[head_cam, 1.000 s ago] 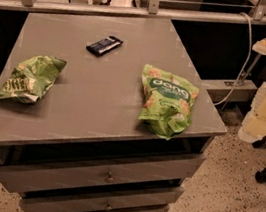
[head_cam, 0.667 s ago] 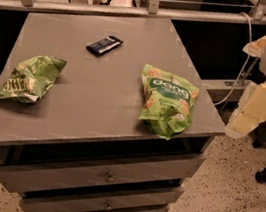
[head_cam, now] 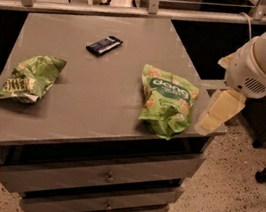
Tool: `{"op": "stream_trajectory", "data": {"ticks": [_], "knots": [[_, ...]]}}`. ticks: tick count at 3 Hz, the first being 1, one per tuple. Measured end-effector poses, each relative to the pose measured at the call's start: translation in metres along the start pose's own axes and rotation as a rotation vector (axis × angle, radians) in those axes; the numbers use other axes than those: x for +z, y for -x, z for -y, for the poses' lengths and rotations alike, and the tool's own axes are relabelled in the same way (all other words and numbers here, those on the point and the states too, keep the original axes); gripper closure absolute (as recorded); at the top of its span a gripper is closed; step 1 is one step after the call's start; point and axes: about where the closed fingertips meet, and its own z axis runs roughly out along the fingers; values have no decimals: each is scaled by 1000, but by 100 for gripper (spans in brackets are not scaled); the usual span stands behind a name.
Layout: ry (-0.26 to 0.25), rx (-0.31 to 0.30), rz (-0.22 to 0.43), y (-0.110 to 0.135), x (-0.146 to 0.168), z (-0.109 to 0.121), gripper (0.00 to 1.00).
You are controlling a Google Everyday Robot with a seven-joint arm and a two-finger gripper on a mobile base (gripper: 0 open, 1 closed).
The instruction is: Move green rice chip bag near rxbar blueberry
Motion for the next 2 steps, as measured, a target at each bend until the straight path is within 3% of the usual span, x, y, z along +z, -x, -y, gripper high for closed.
{"op": "stream_trajectory", "data": {"ticks": [1,2], "knots": [[66,37,14,1,39,-5,0],[66,37,14,1,39,-5,0]]}}
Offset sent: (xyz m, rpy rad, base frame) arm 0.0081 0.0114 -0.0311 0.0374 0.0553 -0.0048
